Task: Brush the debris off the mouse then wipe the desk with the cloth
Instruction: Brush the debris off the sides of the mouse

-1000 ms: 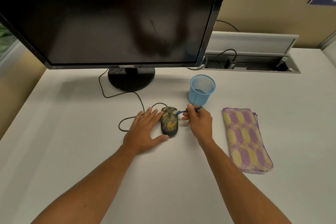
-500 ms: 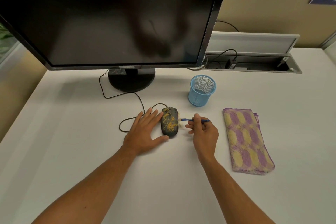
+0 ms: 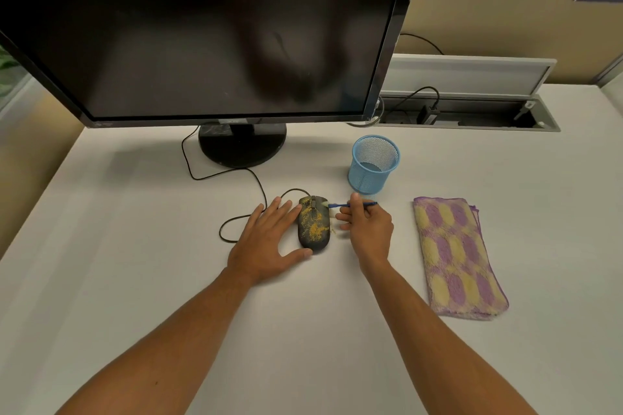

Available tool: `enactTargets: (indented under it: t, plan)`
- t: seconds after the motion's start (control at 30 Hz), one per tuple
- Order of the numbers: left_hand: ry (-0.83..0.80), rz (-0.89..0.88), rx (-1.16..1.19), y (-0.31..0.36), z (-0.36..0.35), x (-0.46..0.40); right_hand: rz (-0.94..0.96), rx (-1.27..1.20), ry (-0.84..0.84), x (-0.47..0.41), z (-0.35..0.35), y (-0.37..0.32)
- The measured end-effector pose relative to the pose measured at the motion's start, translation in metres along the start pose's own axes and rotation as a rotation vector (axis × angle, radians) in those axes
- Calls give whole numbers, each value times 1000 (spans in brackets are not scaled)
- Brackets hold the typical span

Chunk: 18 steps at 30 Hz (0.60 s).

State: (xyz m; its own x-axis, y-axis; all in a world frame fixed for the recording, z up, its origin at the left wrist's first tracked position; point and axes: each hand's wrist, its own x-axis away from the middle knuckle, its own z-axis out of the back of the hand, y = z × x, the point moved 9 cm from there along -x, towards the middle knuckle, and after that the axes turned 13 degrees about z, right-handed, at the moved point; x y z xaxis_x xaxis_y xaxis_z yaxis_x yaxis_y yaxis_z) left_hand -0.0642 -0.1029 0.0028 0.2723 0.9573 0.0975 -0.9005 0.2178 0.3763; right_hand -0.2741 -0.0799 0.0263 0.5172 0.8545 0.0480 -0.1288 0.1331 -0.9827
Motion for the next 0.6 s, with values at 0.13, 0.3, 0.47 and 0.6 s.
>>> enactTargets:
  t: [0.13, 0.3, 0.47, 0.6]
  plan:
    - [6, -4, -3, 0, -1, 0, -34, -34, 40, 21, 11, 9]
    - [21, -5, -7, 0, -1, 0, -57, -76, 69, 46, 20, 16]
    - [18, -5, -16, 0, -1, 0, -60, -78, 56, 60, 25, 18]
    - [15, -4, -17, -1, -1, 0, -43, -67, 78, 61, 32, 15]
